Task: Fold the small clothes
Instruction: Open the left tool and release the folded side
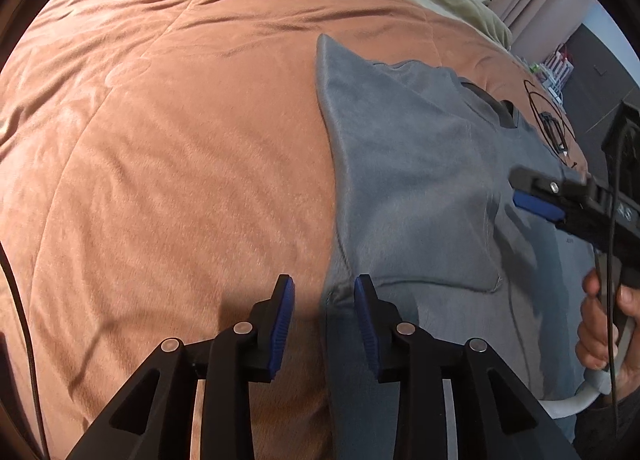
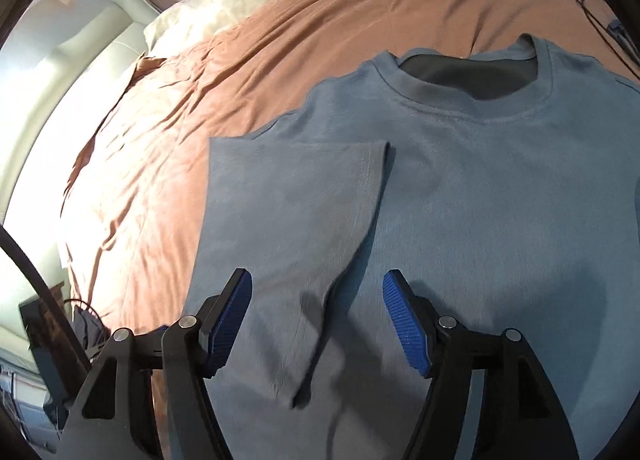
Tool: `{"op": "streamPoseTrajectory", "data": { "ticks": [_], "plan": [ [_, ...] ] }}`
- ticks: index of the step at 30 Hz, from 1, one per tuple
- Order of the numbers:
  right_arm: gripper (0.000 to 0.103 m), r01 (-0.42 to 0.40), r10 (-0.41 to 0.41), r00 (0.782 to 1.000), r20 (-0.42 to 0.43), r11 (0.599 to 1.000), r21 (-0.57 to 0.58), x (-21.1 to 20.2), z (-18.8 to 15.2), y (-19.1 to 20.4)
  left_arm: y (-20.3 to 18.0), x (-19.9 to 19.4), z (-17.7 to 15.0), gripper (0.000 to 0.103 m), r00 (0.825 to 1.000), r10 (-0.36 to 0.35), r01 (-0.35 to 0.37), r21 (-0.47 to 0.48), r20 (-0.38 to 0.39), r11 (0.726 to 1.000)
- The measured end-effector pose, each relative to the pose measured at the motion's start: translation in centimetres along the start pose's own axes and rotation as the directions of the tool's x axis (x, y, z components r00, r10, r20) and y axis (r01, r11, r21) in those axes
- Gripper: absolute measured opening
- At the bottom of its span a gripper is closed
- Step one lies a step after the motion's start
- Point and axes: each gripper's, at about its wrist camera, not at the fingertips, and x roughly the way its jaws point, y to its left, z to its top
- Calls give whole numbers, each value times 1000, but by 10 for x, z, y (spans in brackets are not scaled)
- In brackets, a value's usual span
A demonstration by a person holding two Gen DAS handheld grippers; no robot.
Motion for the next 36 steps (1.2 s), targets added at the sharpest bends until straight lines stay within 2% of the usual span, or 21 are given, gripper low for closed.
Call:
{"op": "streamPoseTrajectory", "data": {
  "ticks": [4,6,8,12,13,15,18,22,26,27,28,30,31,34,36],
  "plan": [
    [66,-57,59,997,-54,998,41,2,-20,-5,1,-1,-9,34,1000,8,-8,-7,-6,1000],
    [49,-111,117,989,-91,992,67,4,-34,-5,1,-2,-12,34,1000,11,-11,-8,-2,1000],
    [42,-128,136,983,-123,989,73,9,-44,-4,0,-2,-15,34,1000,17,-17,-5,5,1000],
    [33,-96,102,985,-138,994,51,19,-57,2,0,1,-17,34,1000,20,-20,6,19,1000],
    [20,-86,91,987,-132,995,44,20,-56,3,0,1,-18,33,1000,19,-20,10,23,1000],
    [6,-88,94,986,-139,995,49,21,-56,5,2,1,-18,25,999,28,-29,9,31,1000],
    [3,-104,110,986,-128,993,53,10,-61,6,4,-2,-18,16,999,23,-23,-7,36,1000],
    [3,-144,153,977,-147,987,74,1,-71,3,4,-6,-20,16,998,33,-32,-20,47,999],
    [5,-93,98,984,-149,995,44,-11,-76,-7,-2,-14,-24,16,998,45,-44,-21,45,999],
    [17,-94,99,984,-145,995,44,-16,-76,-9,-4,-18,-25,16,998,41,-41,-19,41,999],
    [39,-94,99,986,-136,995,42,-20,-77,-10,-6,-21,-27,16,998,40,-39,-17,39,999],
    [62,-96,98,991,-90,995,20,-39,-79,-9,-10,-31,-30,18,998,43,-43,-16,45,999],
    [62,-93,93,993,-67,996,3,-48,-81,-7,-12,-36,-32,20,998,43,-42,-17,51,999],
    [62,-97,96,995,-31,995,-39,-72,-90,3,-20,-58,-39,33,996,43,-42,-25,72,999],
    [62,-78,78,997,-4,995,-62,-90,-98,5,-27,-75,-45,48,994,51,-49,-25,94,998]
  ]
}}
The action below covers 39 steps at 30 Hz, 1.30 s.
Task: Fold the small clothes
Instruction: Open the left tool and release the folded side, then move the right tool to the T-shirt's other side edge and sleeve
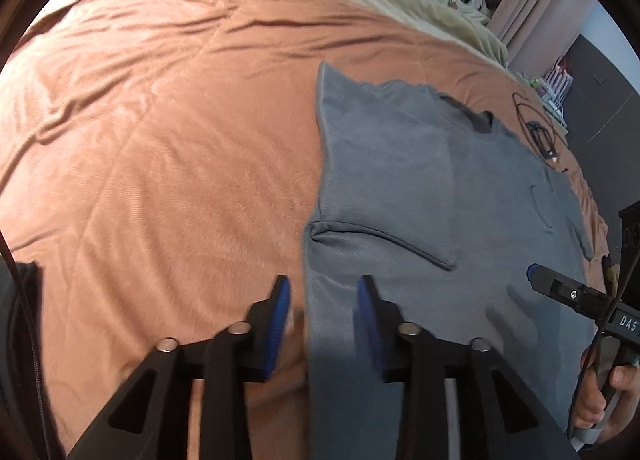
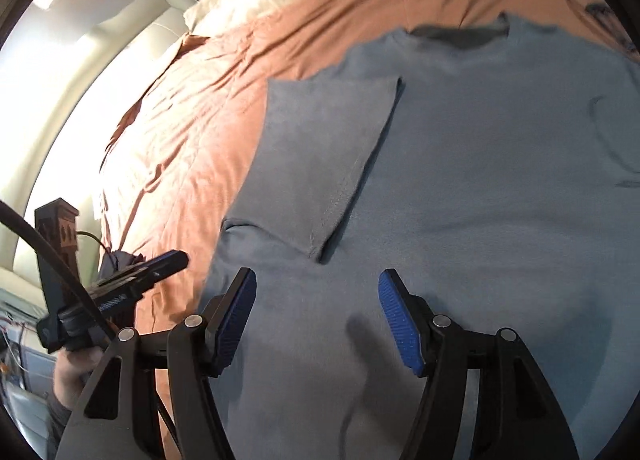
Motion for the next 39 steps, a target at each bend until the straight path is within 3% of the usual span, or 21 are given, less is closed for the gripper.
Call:
{"op": "streamPoseTrajectory", "data": {
  "ticks": [5,9,10,12,14,19,30,39],
  "plan": [
    [62,61,-59,995,85,998,-23,-51,-23,9,-14,-43,-12,80,999,21,-21,13,43,1000],
    [63,104,-100,987,123,994,-22,-90,-41,14,-28,-76,-21,89,997,25,-25,7,73,1000],
    [66,118,-114,985,131,993,-22,-100,-45,15,-31,-85,-23,90,996,26,-26,4,83,1000],
    [84,141,-136,979,154,990,-25,-121,-55,20,-39,-100,-27,98,994,20,-20,3,105,1000],
    [88,167,-161,970,181,986,-21,-143,-66,24,-47,-115,-32,101,992,17,-18,8,129,1000],
    [102,198,-193,953,233,980,2,-188,-95,33,-68,-151,-48,101,986,6,-10,21,168,1000],
    [103,218,-225,934,278,974,55,-282,-153,33,-114,-222,-88,102,964,-76,66,46,256,997],
    [103,260,-282,896,344,960,107,-345,-190,20,-151,-237,-107,102,954,-125,105,90,272,990]
  ]
}}
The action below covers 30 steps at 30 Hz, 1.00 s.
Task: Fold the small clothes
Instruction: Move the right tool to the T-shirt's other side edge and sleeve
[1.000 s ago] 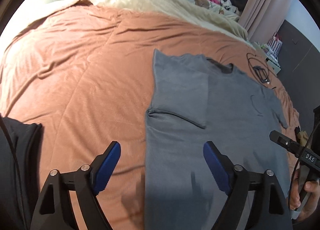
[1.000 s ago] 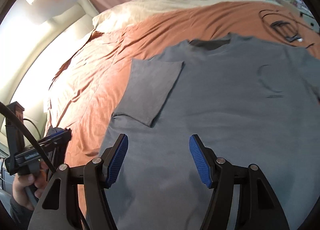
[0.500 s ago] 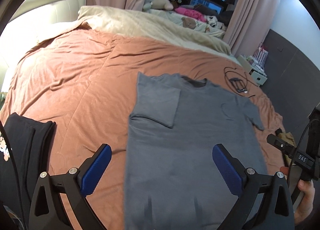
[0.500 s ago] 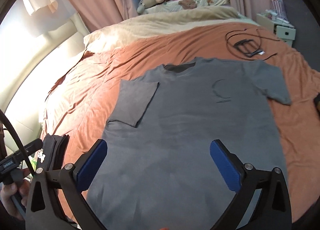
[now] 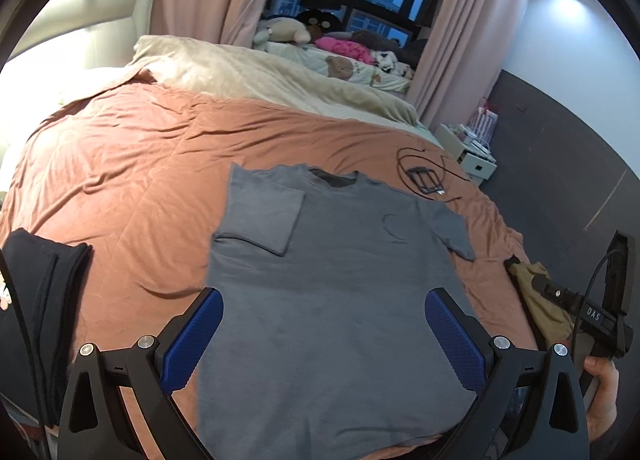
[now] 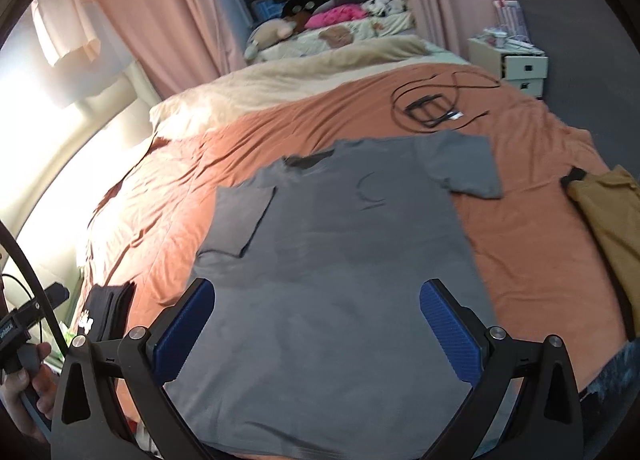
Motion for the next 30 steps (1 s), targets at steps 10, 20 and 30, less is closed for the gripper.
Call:
{"op": "streamPoseTrajectory", "data": {
  "ticks": [10,20,30],
  "plan": [
    [103,26,-29,998,52,997,67,-13,-6,-40,-49,29,0,102,999,-30,31,51,-22,998],
    [103,67,-73,997,35,989,131,13,4,-78,-82,83,13,102,997,-43,47,77,-56,996],
    [103,51,-58,998,24,972,230,64,20,-114,-112,138,33,101,997,-45,53,128,-65,990]
  ]
}}
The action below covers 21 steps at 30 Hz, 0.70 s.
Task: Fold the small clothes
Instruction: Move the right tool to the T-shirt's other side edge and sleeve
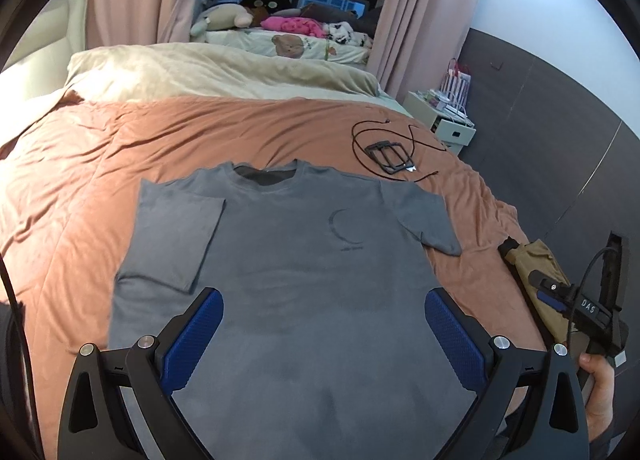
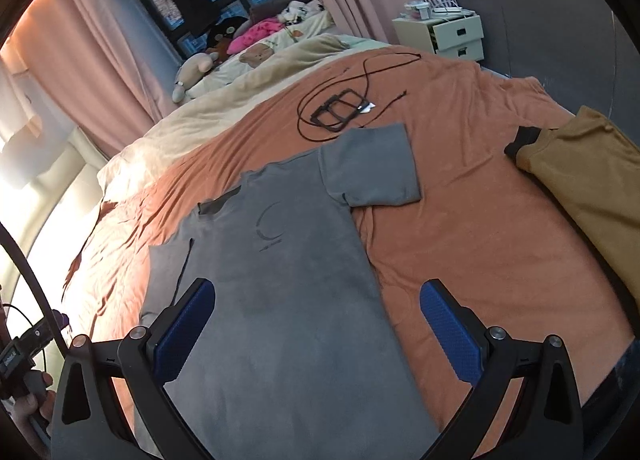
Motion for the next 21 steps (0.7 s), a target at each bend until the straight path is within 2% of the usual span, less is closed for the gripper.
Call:
{"op": "streamPoseTrajectory", "data": {
  "ticks": [5,11,17,21],
  "plan": [
    [103,1,-1,1000,9,1000,29,26,11,-10,-12,27,16,101,1000,-7,7,33,-1,999],
    [102,-49,49,999,-4,994,99,63,22,-27,-24,69,37,96,999,-26,28,55,-30,998],
    [85,-62,64,998,-8,982,181,103,38,-59,-36,120,50,82,997,-33,39,74,-76,996],
    [77,-76,76,997,12,952,295,128,48,-91,-47,158,54,71,992,-44,55,97,-117,994]
  ]
}}
